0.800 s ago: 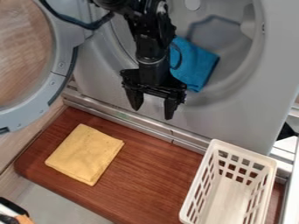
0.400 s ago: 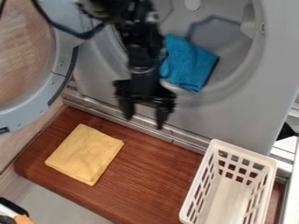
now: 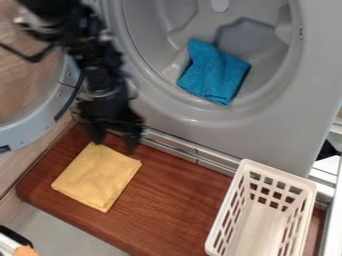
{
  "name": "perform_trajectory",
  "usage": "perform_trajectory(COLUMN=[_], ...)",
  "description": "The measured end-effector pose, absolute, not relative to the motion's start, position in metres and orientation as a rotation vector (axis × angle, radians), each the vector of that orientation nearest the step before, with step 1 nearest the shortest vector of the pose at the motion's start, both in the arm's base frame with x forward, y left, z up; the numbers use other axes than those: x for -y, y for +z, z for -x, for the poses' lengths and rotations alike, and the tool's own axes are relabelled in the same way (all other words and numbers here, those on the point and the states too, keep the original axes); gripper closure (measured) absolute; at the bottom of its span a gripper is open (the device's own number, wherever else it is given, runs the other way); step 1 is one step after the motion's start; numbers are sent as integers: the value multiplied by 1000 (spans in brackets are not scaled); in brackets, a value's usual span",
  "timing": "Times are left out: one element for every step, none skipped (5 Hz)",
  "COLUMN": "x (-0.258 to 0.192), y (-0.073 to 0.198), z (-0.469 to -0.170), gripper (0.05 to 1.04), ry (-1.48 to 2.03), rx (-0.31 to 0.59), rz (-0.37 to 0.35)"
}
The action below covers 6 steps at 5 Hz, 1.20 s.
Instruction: Move the yellow cloth to the bottom right of the table
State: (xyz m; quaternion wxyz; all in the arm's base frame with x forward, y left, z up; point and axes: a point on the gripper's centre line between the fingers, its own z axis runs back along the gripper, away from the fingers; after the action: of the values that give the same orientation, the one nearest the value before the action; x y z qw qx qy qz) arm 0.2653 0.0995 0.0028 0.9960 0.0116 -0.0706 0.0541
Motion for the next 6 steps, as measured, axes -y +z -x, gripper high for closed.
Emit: perform_trajectory(x=[-117, -132, -136, -137, -134, -105], y=[-34, -58, -78, -81, -84, -86], z=[-262, -270, -274, -275, -273, -272], gripper=[85, 85, 83, 81, 81, 84], ry=[93, 123, 113, 73, 84, 117], rx=[122, 142, 130, 133, 141, 172], rz=[-35, -39, -60, -125, -126, -105])
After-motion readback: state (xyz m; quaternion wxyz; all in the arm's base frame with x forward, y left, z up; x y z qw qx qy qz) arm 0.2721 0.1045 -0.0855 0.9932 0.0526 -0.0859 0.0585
